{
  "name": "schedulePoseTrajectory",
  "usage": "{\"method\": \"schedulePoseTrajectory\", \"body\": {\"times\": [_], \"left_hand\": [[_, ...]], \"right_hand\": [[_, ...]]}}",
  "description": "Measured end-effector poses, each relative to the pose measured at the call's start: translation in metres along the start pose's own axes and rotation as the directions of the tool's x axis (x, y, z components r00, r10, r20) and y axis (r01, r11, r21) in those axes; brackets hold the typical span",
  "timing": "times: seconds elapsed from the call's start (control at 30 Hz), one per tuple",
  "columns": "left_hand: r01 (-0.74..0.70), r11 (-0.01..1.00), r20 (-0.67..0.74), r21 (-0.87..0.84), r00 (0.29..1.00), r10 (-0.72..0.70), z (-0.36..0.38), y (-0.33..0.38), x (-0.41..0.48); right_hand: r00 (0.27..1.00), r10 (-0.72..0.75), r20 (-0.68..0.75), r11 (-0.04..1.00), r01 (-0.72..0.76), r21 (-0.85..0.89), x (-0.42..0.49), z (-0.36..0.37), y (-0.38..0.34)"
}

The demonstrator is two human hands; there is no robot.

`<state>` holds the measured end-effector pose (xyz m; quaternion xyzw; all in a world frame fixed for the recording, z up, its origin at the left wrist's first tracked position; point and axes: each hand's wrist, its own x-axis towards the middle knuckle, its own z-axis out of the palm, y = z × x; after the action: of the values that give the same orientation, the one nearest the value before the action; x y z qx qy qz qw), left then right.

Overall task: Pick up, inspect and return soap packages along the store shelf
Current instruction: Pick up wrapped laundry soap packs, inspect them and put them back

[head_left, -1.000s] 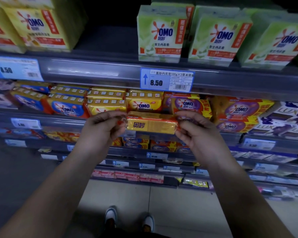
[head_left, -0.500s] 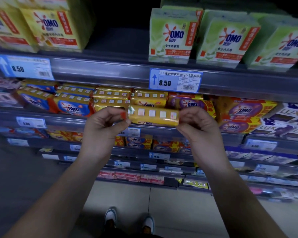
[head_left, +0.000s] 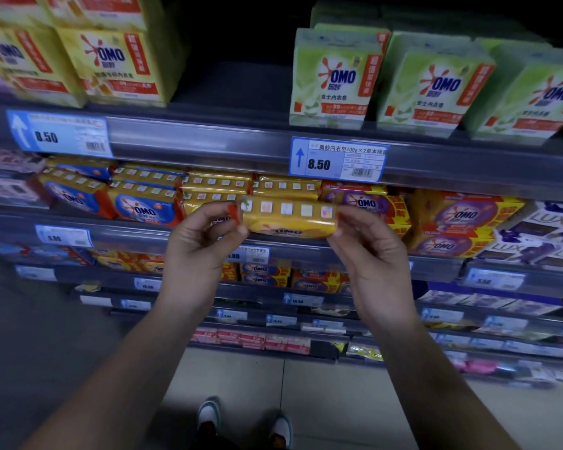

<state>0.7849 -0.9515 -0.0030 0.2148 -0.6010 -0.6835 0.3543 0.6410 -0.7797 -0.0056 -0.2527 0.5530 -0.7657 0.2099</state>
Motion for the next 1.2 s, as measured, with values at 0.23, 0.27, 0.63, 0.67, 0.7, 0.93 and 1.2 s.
{"method": "schedulePoseTrajectory", "body": {"times": [0.23,0.27,0.63,0.67,0.7,0.93,1.2], "left_hand": [[0.083,0.988,-0.017,0.132,0.996,-0.082,0.005,-0.006,0.000],[0.100,0.980,-0.012,0.173,0.995,-0.099,0.004,-0.008,-0.001],[0.071,0.810,0.159,0.583,0.967,-0.199,0.012,-0.025,-0.005],[0.057,0.784,0.172,0.618,0.963,-0.206,0.012,-0.026,-0.005],[0.047,0.765,0.182,0.643,0.960,-0.212,0.012,-0.027,-0.005],[0.044,0.860,0.212,0.508,0.962,-0.174,0.017,-0.034,-0.009],[0.045,0.878,0.137,0.476,0.983,-0.125,-0.001,-0.026,-0.013]], "right_hand": [[0.998,0.055,-0.027,0.963,-0.060,-0.263,-0.001,0.010,0.004],[0.997,0.074,-0.034,0.954,-0.081,-0.289,-0.001,0.009,0.006],[0.976,0.193,-0.096,0.913,-0.215,-0.346,-0.018,0.016,0.021],[0.977,0.184,-0.110,0.912,-0.211,-0.351,-0.018,0.018,0.022],[0.977,0.175,-0.122,0.909,-0.208,-0.361,-0.017,0.019,0.023],[0.977,0.147,-0.153,0.879,-0.200,-0.433,-0.018,0.022,0.026],[0.970,-0.033,-0.240,0.867,-0.091,-0.489,-0.030,0.044,0.026]]}}
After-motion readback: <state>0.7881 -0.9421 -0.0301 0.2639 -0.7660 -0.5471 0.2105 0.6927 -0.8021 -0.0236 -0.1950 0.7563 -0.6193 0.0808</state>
